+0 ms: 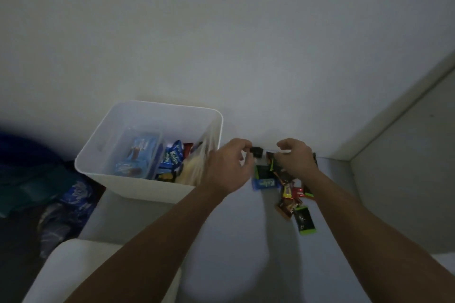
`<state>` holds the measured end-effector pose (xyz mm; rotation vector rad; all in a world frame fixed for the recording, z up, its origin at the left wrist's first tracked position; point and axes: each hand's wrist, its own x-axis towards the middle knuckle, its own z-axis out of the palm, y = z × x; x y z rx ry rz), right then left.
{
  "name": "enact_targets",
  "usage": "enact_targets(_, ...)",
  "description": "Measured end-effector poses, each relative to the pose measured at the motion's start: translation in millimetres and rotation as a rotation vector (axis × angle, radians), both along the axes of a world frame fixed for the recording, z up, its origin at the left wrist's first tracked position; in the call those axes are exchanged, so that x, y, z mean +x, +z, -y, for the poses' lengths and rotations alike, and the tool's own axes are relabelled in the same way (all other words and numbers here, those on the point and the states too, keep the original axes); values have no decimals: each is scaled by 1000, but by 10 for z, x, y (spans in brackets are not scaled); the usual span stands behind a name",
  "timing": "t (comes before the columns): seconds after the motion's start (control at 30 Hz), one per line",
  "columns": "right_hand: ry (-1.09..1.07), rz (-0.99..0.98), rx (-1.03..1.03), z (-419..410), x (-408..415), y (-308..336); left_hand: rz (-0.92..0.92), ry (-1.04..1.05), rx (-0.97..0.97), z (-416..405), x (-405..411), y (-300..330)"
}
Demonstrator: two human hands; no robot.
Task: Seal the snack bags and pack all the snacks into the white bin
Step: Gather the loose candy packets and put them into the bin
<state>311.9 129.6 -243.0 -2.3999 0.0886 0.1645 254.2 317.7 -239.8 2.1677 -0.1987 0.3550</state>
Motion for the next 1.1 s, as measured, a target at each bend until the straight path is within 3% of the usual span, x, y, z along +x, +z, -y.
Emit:
enact_targets(0.17,-98,-118,-88,696,-245,-512,-146,-110,148,542,-3,-588)
enact_targets(0.33,-48,-170,-115,975,-462,-1075,-235,-130,338,740,127,-1121)
enact_targets(0.63,-21,53,-458,811,-604,-1687,-364,-151,739,888,450,-1724)
enact_targets(0.77,-76,242,-484,876,-646,-1734,-238,-99,854,864,461,-1747)
enact_targets(0.87,-50,272,-379,952,-664,-1739,-191,-121,834,895,368,-1771)
enact_targets(1.1,-110,179,-25,1010,-589,-1501,-376,-90,523,973,83,-1548)
